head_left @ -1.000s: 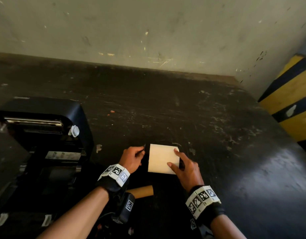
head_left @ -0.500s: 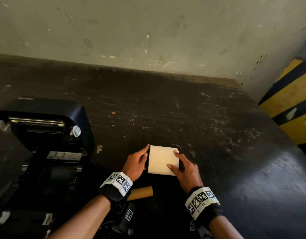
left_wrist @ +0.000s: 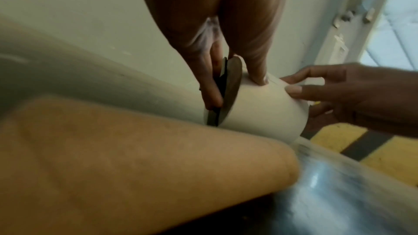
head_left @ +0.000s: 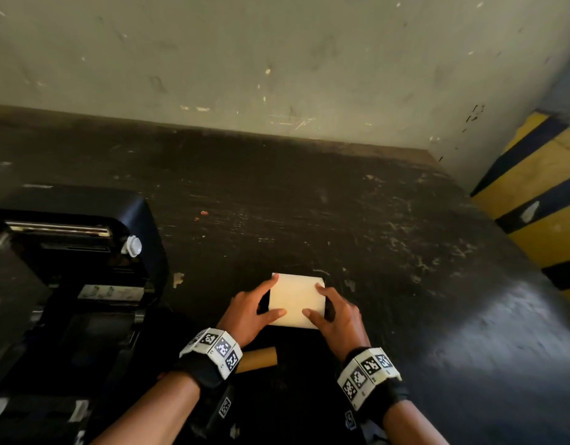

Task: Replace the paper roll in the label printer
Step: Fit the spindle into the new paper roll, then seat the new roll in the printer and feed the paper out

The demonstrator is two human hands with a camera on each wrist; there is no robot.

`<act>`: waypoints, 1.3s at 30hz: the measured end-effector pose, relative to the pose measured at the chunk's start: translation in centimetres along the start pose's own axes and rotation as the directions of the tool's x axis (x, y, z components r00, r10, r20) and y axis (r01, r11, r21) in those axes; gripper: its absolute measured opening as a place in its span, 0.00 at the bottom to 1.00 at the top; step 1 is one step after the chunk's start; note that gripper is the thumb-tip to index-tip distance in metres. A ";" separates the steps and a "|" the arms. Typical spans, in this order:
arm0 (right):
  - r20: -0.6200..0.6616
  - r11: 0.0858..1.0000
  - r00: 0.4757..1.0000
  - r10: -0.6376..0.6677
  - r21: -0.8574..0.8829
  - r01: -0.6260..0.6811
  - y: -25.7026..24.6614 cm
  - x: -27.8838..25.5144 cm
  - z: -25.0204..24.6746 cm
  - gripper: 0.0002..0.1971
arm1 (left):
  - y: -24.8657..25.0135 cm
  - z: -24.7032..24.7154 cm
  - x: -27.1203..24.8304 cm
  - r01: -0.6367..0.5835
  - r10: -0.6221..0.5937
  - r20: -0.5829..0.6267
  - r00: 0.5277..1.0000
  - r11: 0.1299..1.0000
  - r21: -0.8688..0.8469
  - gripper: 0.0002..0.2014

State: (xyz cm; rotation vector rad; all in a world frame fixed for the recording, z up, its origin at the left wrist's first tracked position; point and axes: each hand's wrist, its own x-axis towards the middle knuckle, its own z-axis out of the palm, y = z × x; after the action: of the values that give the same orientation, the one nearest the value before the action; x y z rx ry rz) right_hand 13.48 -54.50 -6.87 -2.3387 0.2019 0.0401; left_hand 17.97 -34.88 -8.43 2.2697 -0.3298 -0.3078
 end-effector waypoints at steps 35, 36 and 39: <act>0.028 0.922 0.941 -0.338 0.212 0.325 -21.7 -10.3 11.4 0.28 | -7.1 -23.3 -21.9 -0.034 0.094 -0.229 0.969 0.966 0.256 0.43; 0.032 0.921 0.940 -0.339 0.213 0.325 -22.2 -10.1 12.2 0.28 | -7.6 -24.0 -22.0 -0.020 0.087 -0.237 0.968 0.963 0.269 0.44; 0.045 0.931 0.945 -0.324 0.191 0.310 -24.3 -10.1 15.8 0.27 | -10.6 -26.2 -22.4 0.014 0.048 -0.209 0.977 0.957 0.289 0.43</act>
State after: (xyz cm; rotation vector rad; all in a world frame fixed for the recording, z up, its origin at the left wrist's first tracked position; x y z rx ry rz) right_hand 7.88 -25.20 0.19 -2.1558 -0.2047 -0.0478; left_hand 6.88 -2.54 3.10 2.5587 -0.2970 -0.0023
